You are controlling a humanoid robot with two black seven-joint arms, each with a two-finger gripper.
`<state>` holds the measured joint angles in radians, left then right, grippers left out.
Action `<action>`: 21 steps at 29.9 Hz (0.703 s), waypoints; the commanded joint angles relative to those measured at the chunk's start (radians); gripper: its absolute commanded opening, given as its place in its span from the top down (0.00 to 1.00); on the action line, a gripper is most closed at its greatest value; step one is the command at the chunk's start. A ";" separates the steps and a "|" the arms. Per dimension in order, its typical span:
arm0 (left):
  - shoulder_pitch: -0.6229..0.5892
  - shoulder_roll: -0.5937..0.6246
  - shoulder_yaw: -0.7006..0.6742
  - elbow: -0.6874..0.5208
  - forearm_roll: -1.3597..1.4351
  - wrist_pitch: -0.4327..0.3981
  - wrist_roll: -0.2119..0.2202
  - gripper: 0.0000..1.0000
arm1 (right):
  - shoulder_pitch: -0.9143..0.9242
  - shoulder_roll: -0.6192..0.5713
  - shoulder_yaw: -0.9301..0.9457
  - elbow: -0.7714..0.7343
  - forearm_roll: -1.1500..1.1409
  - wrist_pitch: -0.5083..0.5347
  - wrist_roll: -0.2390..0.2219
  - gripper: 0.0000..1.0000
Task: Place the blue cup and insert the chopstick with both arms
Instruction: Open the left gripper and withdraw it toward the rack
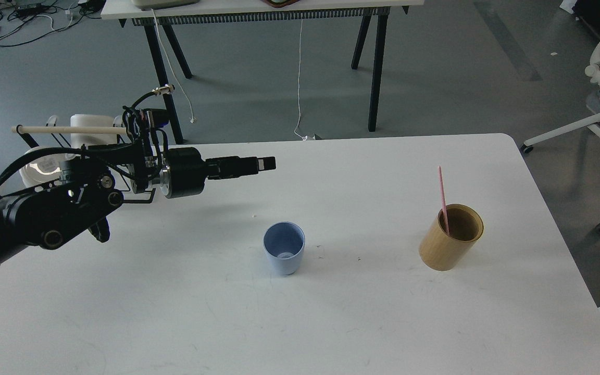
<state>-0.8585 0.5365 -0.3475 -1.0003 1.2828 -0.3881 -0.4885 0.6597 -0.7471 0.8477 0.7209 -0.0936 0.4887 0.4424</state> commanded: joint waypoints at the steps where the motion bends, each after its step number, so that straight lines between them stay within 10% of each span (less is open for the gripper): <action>1: 0.006 0.030 -0.013 0.000 -0.245 0.003 0.000 0.00 | 0.061 -0.034 -0.019 0.003 -0.170 0.000 0.002 0.01; 21: -0.033 0.082 -0.039 -0.017 -0.350 0.061 0.000 0.00 | 0.071 -0.075 -0.027 0.005 -0.296 0.000 0.004 0.01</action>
<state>-0.8848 0.5995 -0.3879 -1.0172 0.9342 -0.3288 -0.4885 0.7304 -0.8222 0.8228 0.7233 -0.3761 0.4888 0.4471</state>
